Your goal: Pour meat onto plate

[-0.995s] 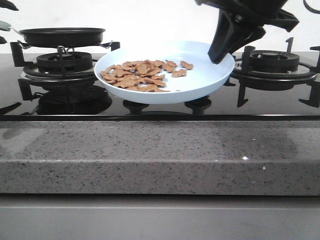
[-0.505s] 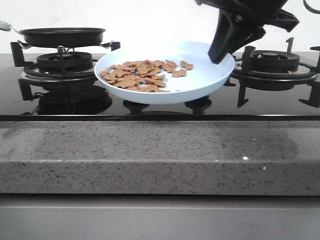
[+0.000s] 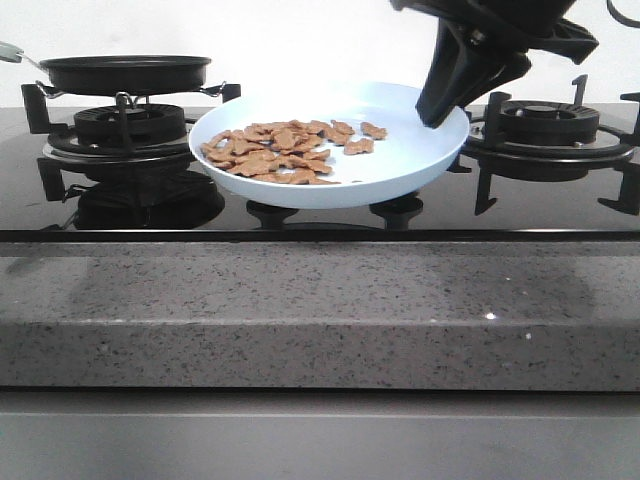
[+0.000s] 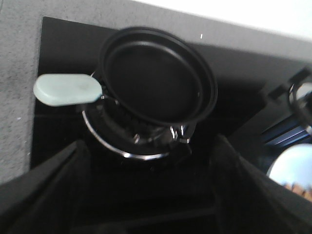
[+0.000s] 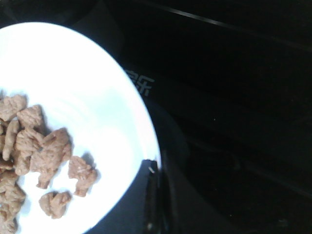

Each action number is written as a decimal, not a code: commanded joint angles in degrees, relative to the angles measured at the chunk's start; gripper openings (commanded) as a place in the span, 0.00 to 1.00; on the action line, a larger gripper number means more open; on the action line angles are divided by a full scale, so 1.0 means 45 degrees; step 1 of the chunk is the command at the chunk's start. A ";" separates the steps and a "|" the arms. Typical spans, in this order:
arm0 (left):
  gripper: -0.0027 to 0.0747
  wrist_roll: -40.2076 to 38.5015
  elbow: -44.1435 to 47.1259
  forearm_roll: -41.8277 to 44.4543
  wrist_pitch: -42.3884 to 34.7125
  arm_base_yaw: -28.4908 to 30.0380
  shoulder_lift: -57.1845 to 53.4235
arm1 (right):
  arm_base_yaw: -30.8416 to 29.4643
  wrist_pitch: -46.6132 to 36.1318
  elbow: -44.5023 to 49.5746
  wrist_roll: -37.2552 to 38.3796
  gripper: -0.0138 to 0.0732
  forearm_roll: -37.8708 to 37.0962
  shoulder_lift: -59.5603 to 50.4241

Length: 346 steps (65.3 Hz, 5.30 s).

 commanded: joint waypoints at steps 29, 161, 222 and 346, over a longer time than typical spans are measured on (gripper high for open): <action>0.67 -0.2338 0.5447 0.3540 -0.2255 -0.2445 -0.6772 | 0.0002 -0.0572 -0.0298 -0.0109 0.03 0.0326 -0.0519; 0.67 -0.2338 0.7388 0.3895 -0.1887 -0.2445 -0.9786 | -0.1552 0.2031 -0.9033 -0.0154 0.33 0.0368 0.6026; 0.67 -0.2338 0.7388 0.4058 -0.1857 -0.2770 -0.9786 | -0.1241 0.2652 -0.0380 -0.0003 0.50 -0.1866 -0.4158; 0.01 -0.6579 0.7953 0.8734 -0.2484 -0.5094 -1.0488 | -0.1241 0.4113 0.7906 0.1889 0.03 -0.2479 -1.4363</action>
